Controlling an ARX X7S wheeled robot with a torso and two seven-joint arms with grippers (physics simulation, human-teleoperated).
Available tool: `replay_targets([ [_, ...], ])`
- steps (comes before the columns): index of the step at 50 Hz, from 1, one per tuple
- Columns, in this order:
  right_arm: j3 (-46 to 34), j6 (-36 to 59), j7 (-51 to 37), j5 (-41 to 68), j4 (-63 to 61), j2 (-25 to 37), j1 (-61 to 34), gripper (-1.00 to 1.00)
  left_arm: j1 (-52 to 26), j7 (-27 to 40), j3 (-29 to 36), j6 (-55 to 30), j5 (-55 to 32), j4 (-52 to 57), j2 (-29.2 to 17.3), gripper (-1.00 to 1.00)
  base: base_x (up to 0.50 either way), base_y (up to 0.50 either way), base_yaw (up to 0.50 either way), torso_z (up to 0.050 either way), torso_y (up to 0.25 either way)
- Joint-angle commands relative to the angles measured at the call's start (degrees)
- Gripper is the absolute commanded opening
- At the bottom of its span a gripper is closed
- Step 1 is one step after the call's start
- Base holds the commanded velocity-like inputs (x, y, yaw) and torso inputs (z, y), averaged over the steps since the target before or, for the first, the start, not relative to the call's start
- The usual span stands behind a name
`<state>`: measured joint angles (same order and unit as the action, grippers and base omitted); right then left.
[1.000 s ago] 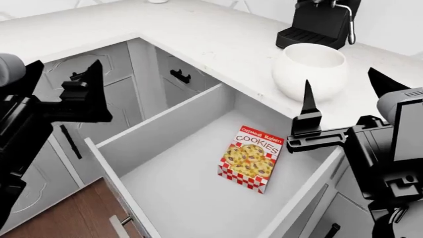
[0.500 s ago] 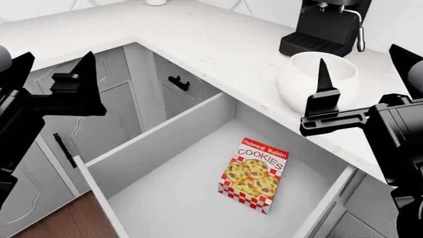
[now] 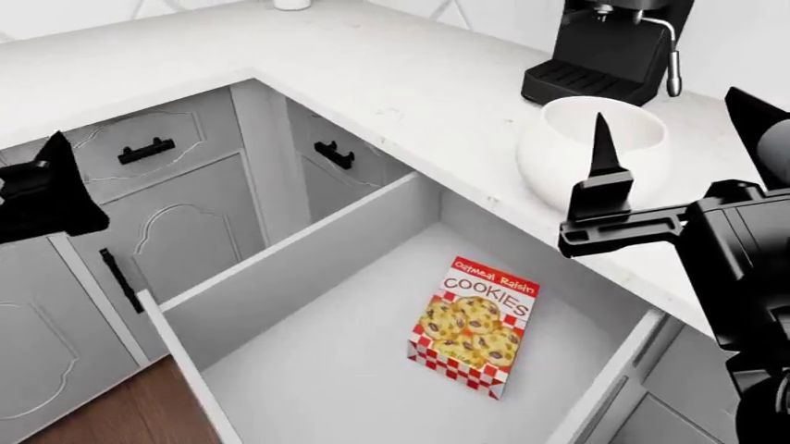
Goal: Place the bar in the bowl and close the drawer.
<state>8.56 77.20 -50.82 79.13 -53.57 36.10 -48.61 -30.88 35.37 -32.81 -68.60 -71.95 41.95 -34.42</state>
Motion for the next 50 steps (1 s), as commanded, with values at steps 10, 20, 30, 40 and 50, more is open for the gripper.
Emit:
replay_targets([
  [10,-3.6,-1.2,0.3,-2.5,0.6,-1.2,-0.2,1.0,28.8,-13.7,-8.8,12.8,20.4,-2.1,3.7,1.0,0.0,0.0,0.0,0.0,0.0],
  [20,-4.8,-1.2,-1.0,-1.7,1.0,-1.4,-1.3,1.0,35.4,-19.5,-4.8,22.9,30.5,-11.7,8.8,1.0,0.0,0.0,0.0,0.0,0.0],
  [30,-5.6,-1.0,-2.9,0.5,1.4,-1.3,-2.7,1.0,38.1,-24.1,0.5,31.9,37.6,-23.7,13.3,1.0,0.0,0.0,0.0,0.0,0.0],
  [40,-6.4,-1.3,-3.6,1.0,1.5,-1.1,-3.1,1.0,36.1,-27.4,7.2,38.5,42.8,-35.7,16.7,1.0,0.0,0.0,0.0,0.0,0.0],
  [50,-6.8,-1.9,-3.5,0.8,1.2,-0.6,-2.7,1.0,32.4,-28.2,12.0,40.7,45.6,-41.3,18.0,1.0,0.0,0.0,0.0,0.0,0.0],
])
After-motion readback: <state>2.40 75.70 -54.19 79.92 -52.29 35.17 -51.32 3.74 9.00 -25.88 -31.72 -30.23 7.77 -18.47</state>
